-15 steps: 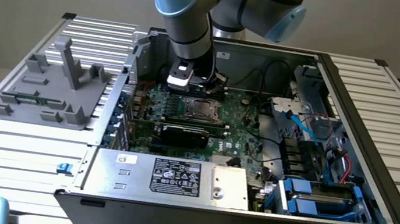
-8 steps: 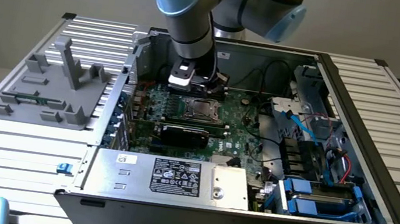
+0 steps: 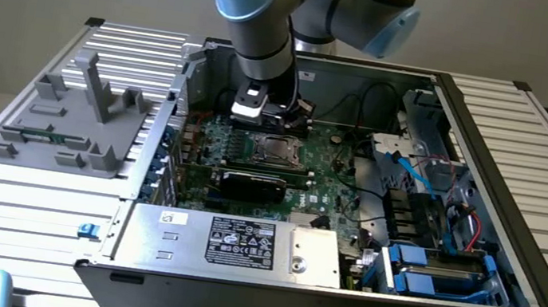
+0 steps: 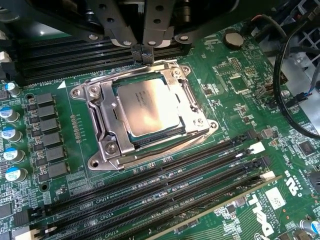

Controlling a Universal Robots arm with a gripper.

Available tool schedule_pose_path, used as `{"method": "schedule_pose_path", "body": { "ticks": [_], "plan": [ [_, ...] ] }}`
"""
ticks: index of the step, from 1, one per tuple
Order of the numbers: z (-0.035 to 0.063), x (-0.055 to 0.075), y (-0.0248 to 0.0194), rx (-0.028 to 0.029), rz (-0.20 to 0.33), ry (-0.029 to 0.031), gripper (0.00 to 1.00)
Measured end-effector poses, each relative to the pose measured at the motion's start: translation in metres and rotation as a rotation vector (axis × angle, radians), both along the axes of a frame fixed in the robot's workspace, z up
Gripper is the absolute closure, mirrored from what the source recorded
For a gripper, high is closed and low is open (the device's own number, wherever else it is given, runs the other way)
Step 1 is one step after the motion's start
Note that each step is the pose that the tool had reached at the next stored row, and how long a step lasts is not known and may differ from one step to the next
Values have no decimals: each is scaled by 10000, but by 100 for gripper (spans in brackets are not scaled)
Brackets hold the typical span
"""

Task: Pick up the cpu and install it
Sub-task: 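Install the first cpu locking lever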

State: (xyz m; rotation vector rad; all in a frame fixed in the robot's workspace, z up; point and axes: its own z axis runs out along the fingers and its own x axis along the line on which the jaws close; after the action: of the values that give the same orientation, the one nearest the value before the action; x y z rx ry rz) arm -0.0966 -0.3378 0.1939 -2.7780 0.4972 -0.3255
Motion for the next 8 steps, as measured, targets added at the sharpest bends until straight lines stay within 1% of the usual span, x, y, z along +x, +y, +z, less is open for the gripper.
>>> {"method": "schedule_pose_path", "body": {
  "ticks": [8],
  "plan": [
    [0, 23, 0, 0, -1, 0, 89]
  ]
}}
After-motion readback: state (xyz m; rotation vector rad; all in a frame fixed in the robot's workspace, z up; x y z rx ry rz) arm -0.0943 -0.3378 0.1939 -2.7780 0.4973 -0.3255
